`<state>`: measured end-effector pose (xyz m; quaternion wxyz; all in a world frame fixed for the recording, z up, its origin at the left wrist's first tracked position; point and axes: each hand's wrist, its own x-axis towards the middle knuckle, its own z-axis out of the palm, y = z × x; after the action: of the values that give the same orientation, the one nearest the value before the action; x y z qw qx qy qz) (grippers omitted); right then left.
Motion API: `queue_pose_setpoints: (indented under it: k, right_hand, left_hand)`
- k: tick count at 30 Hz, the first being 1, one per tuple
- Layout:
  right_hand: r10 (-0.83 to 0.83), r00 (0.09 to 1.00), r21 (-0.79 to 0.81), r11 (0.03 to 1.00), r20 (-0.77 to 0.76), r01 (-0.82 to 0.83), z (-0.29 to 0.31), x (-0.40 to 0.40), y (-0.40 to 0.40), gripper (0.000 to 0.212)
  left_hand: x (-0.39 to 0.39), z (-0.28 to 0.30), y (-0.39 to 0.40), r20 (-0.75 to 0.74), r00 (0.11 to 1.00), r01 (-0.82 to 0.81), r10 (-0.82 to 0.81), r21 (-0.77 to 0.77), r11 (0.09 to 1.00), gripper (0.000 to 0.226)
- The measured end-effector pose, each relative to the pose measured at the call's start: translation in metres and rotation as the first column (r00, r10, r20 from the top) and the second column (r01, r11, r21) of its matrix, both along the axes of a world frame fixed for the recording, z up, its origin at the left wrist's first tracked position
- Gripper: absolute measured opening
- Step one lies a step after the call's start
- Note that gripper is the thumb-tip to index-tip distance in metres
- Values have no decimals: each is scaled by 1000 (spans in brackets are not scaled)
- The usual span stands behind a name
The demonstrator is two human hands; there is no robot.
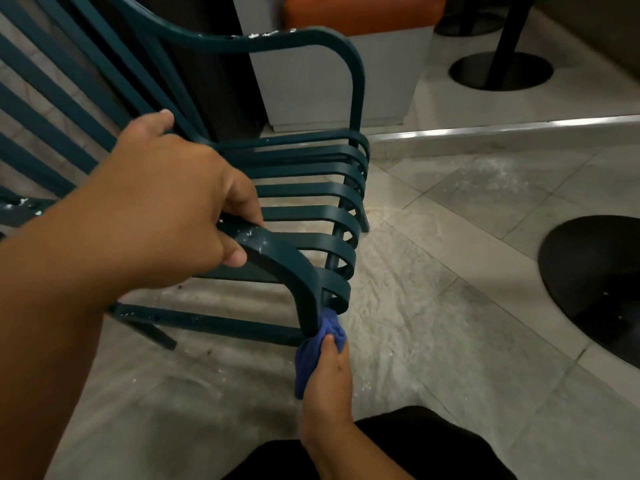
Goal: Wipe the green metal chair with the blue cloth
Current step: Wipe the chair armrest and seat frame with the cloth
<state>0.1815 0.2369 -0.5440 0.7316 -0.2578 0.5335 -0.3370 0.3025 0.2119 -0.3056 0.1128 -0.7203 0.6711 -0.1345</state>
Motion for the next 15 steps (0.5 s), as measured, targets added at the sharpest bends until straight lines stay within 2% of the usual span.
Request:
queue_pose_setpoints:
  k: [2, 5, 7, 11, 14, 15]
  right_hand:
    - [-5, 1000, 96, 995, 21, 3, -16, -2, -8, 37]
    - [-61, 998, 83, 995, 18, 59, -17, 5, -11, 29]
    - [-102, 992, 94, 991, 71, 96, -14, 7, -8, 21]
    - [-117, 992, 221, 969, 40, 105, -37, 8, -14, 30]
    - [-155, 984, 358, 926, 82, 117, -44, 7, -19, 28]
    - [-158, 979, 346, 932, 126, 106, -45, 7, -18, 31]
  left_hand:
    - [2, -1, -1, -10, 1000, 15, -15, -16, 1000, 25]
    - [4, 1, -3, -23, 1000, -8, 8, -6, 1000, 25]
    - [2, 2, -3, -21, 1000, -22, 22, 10, 1000, 25]
    - [2, 2, -3, -8, 999, -34, 33, -5, 999, 27]
    - [4, 2, -1, -13, 999, -30, 30, 1, 1000, 30]
    - [4, 1, 0, -17, 1000, -24, 24, 1, 1000, 31]
